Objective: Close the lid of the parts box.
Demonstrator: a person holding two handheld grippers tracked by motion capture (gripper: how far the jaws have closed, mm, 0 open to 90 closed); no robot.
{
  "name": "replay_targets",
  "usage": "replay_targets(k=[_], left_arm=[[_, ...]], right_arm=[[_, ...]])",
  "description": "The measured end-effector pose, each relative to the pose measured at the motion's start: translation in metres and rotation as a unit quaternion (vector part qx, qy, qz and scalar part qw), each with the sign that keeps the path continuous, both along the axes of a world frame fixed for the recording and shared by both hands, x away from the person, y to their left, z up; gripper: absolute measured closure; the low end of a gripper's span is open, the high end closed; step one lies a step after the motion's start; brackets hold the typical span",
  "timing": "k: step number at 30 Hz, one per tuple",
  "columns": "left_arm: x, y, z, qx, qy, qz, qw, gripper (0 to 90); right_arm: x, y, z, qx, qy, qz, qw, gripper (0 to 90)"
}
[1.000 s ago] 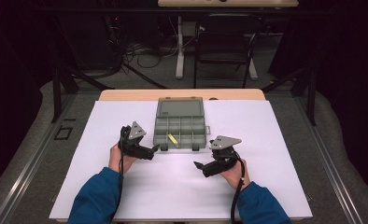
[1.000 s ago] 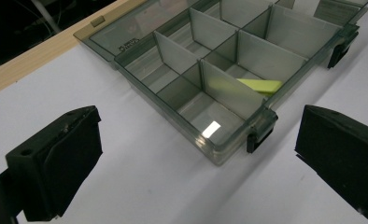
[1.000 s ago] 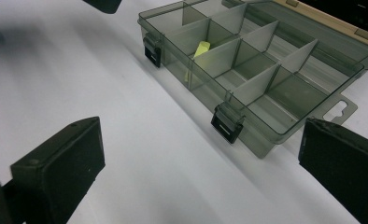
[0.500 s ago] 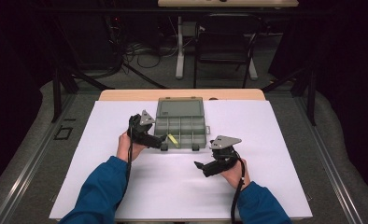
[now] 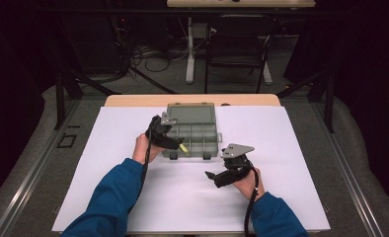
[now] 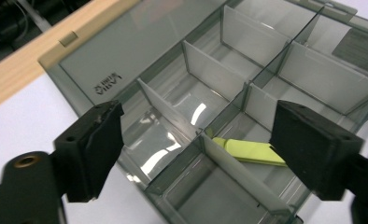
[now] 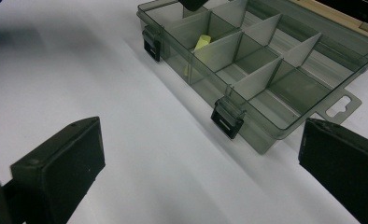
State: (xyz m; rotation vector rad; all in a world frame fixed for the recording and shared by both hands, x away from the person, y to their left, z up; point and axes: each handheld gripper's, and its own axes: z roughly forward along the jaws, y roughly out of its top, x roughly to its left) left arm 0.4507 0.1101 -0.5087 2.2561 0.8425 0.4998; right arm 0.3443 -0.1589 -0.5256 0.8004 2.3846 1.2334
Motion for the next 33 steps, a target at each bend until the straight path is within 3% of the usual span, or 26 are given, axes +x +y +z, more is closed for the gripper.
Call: replay_targets(k=[6, 10, 22, 33], left_arm=[[0.007, -0.006, -0.009, 0.011, 0.018, 0.005, 0.9998, 27.9], [0.011, -0.004, -0.015, 0.004, 0.035, 0.008, 0.9993, 33.3], [0.014, -0.006, -0.024, 0.001, 0.045, 0.016, 0.9988, 46.7], [0.014, -0.008, -0.029, -0.005, 0.047, 0.013, 0.9988, 51.0]], right_arm=[[0.0, 0.0, -0.001, -0.003, 0.001, 0.002, 1.0, 0.0], [0.0, 0.001, -0.001, -0.004, 0.003, 0.003, 1.0, 0.0], [0.0, 0.001, -0.002, -0.005, 0.001, 0.006, 1.0, 0.0], [0.001, 0.001, -0.003, -0.006, 0.001, 0.008, 1.0, 0.0]])
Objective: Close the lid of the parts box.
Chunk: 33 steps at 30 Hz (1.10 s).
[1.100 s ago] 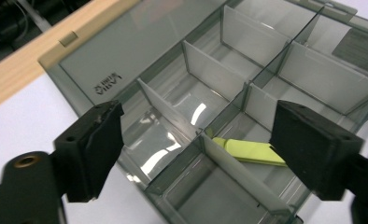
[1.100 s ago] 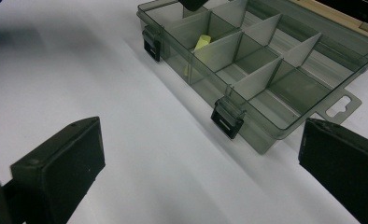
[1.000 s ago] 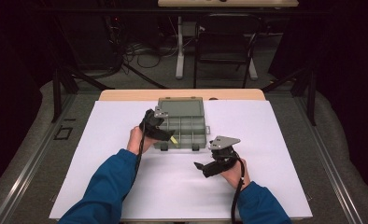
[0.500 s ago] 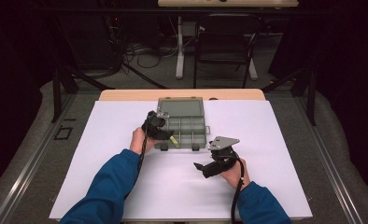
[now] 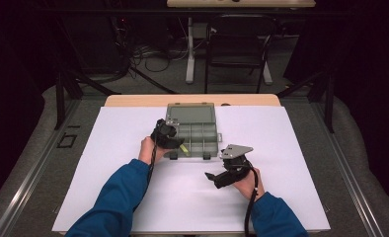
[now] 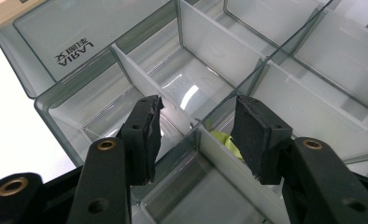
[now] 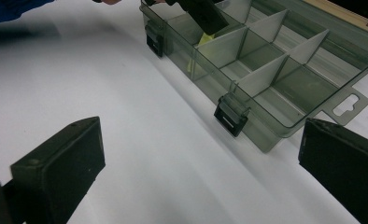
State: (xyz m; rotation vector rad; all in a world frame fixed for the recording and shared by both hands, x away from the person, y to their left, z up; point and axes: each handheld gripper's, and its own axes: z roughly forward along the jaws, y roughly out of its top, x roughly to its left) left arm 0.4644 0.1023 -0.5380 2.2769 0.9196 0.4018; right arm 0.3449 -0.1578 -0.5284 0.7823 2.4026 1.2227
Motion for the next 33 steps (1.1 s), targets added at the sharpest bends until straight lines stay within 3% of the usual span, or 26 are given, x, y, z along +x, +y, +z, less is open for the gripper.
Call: replay_targets(k=[21, 33], left_arm=[[0.0, 0.002, 0.0, -0.002, -0.001, -0.007, 1.0, 54.0], [0.0, 0.002, 0.001, -0.001, 0.001, -0.007, 1.0, 54.3]], right_arm=[[0.012, -0.006, 0.0, 0.002, -0.002, -0.02, 0.9998, 0.0], [0.034, -0.008, 0.006, 0.013, -0.013, -0.052, 0.9985, 0.0]])
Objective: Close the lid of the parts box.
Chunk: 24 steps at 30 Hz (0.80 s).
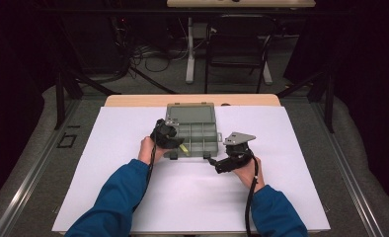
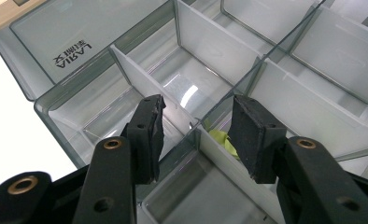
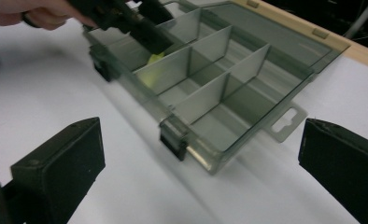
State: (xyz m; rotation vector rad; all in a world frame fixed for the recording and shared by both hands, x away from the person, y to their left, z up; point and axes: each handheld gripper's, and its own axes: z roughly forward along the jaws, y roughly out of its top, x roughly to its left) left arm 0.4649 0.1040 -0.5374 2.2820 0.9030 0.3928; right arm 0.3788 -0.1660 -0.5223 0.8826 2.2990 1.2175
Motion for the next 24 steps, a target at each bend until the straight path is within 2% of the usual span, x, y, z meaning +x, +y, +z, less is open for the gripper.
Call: replay_targets(k=[4, 6, 12, 15, 18, 24], left_arm=[[0.0, 0.0, 0.0, 0.0, 0.0, -0.001, 1.0, 54.4], [0.0, 0.0, 0.0, 0.0, 0.0, -0.001, 1.0, 54.4], [0.0, 0.0, 0.0, -0.001, 0.0, -0.002, 1.0, 54.5], [0.0, 0.0, 0.0, -0.002, 0.0, -0.002, 1.0, 54.4], [0.0, 0.0, 0.0, -0.001, 0.0, -0.002, 1.0, 54.5], [0.0, 0.001, 0.0, -0.002, 0.0, -0.004, 1.0, 54.5]], right_arm=[[0.014, -0.001, 0.0, 0.002, 0.004, -0.007, 1.0, 0.0], [0.019, 0.0, 0.0, -0.001, -0.002, -0.015, 0.9999, 0.0], [0.033, -0.001, -0.001, 0.005, 0.006, -0.024, 0.9997, 0.0], [0.037, 0.0, -0.002, -0.006, -0.006, -0.033, 0.9994, 0.0], [0.045, 0.001, -0.001, -0.006, 0.004, -0.032, 0.9995, 0.0], [0.06, 0.0, 0.005, -0.012, -0.002, -0.035, 0.9993, 0.0]])
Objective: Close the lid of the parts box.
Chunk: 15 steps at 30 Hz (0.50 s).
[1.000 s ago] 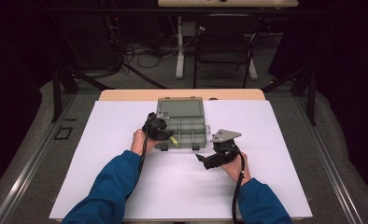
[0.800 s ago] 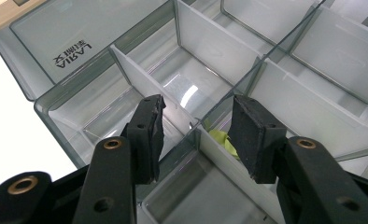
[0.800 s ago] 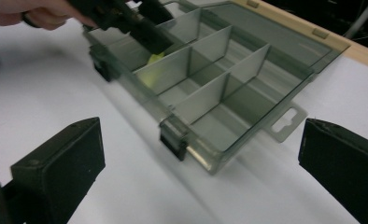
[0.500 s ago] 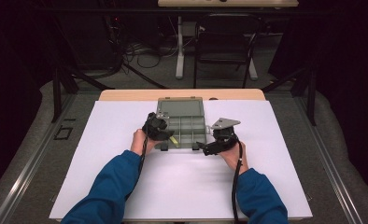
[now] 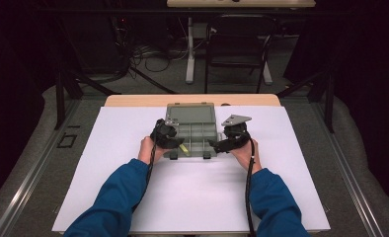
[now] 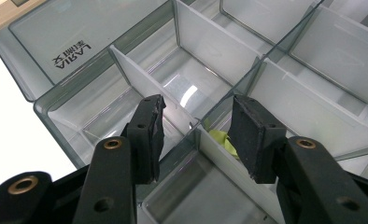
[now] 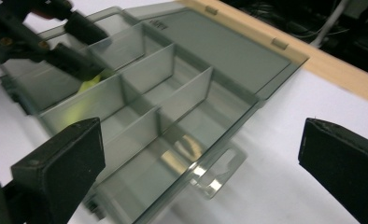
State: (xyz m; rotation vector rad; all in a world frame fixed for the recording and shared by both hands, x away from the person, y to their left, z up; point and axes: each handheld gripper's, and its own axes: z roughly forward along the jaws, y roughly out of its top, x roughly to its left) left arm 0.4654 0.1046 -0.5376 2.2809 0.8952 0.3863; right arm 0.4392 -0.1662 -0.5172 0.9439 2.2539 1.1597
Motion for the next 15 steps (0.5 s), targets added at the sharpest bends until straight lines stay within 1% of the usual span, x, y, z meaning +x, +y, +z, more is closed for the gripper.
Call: replay_targets(k=[1, 2, 4, 6, 7, 8, 9, 10, 11, 12, 13, 15], left_arm=[[0.0, 0.0, 0.0, -0.001, 0.0, 0.0, 1.0, 54.5], [0.0, 0.0, 0.0, -0.001, 0.001, 0.0, 1.0, 54.5], [0.0, 0.0, 0.0, -0.001, 0.0, -0.001, 1.0, 54.5], [0.0, 0.0, 0.0, -0.002, 0.001, -0.001, 1.0, 54.5], [0.0, 0.001, 0.0, -0.001, 0.001, -0.002, 1.0, 54.5], [0.0, 0.001, 0.0, -0.001, 0.001, -0.002, 1.0, 54.5], [0.0, 0.001, 0.0, -0.002, 0.001, -0.002, 1.0, 54.5], [0.0, 0.001, 0.0, -0.002, 0.001, -0.003, 1.0, 54.5], [0.001, 0.001, 0.0, -0.004, 0.003, -0.004, 1.0, 54.7], [0.001, 0.002, 0.0, -0.005, 0.004, -0.005, 1.0, 54.8], [0.001, 0.002, 0.0, -0.005, 0.004, -0.005, 1.0, 54.9], [0.001, 0.001, 0.0, -0.005, 0.004, -0.005, 1.0, 54.8]], right_arm=[[0.002, 0.0, 0.001, -0.003, -0.003, -0.001, 1.0, 0.0], [0.004, 0.0, 0.001, -0.003, 0.002, 0.001, 1.0, 0.0], [0.009, -0.002, 0.001, -0.001, 0.001, -0.002, 1.0, 0.0], [0.013, -0.003, 0.002, 0.001, 0.0, -0.004, 1.0, 2.2], [0.014, -0.003, 0.002, 0.0, -0.002, -0.008, 1.0, 4.2], [0.015, -0.002, 0.001, -0.002, -0.011, -0.013, 0.9998, 8.1], [0.015, -0.002, 0.001, -0.007, -0.013, -0.016, 0.9998, 13.0], [0.017, -0.001, 0.0, -0.013, -0.014, -0.022, 0.9996, 14.4], [0.018, -0.001, -0.001, -0.014, -0.012, -0.02, 0.9996, 15.3], [0.021, -0.001, -0.002, -0.009, 0.0, -0.018, 0.9998, 18.5], [0.024, -0.001, -0.002, -0.005, 0.004, -0.021, 0.9998, 21.2], [0.029, -0.003, -0.002, -0.002, 0.009, -0.025, 0.9997, 23.8]])
